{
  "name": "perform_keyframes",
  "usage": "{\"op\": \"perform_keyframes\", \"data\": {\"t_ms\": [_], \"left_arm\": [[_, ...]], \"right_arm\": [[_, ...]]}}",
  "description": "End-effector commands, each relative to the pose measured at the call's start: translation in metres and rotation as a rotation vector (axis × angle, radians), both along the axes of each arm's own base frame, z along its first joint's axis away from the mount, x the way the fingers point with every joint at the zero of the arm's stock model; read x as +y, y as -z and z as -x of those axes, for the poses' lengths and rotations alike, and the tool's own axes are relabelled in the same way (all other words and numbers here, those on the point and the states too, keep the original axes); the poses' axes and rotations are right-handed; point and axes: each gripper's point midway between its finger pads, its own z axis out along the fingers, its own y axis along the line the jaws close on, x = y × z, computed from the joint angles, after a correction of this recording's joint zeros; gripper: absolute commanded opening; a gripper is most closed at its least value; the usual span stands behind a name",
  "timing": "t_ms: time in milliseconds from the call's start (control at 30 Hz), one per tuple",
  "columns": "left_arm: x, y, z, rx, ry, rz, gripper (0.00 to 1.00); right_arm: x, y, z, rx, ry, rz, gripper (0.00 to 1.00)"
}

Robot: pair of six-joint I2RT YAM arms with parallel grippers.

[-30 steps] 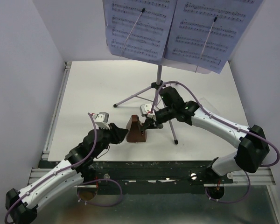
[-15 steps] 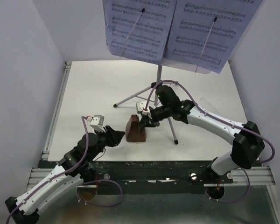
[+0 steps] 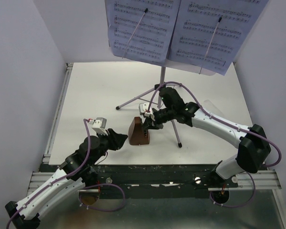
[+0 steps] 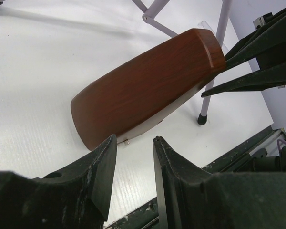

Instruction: Set up the instrument practice props

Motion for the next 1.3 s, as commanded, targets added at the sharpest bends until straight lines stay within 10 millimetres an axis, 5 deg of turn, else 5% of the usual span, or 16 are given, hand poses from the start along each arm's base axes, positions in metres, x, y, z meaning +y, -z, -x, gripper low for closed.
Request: {"op": "perform_keyframes", "data": {"t_ms": [0, 167, 900, 1033, 1167, 1267], "left_arm": [[-0.002, -0.003, 0.004, 0.001, 0.024, 0.002, 0.47], [-0.003, 0.000, 0.004, 0.003, 0.031, -0.003, 0.47], [-0.005, -0.004, 0.006, -0.001, 0.048, 0.006, 0.48], [-0.005, -0.004, 0.006, -0.002, 0.047, 0.002, 0.48], [-0.005, -0.004, 0.006, -0.002, 0.048, 0.005, 0.48], [-0.005, -0.003, 0.006, -0.001, 0.048, 0.003, 0.48]], "right_arm": [[0.002, -0.022, 0.001, -0.039, -0.004, -0.041, 0.24], [-0.005, -0.030, 0.018, -0.037, -0.068, -0.057, 0.20], [0.004, -0.002, -0.013, -0.014, 0.038, 0.040, 0.25], [0.006, 0.000, -0.017, -0.011, 0.052, 0.048, 0.33], [0.004, 0.002, -0.019, -0.021, 0.068, 0.046, 0.56], [0.002, 0.002, -0.019, -0.027, 0.073, 0.039, 0.61]]}}
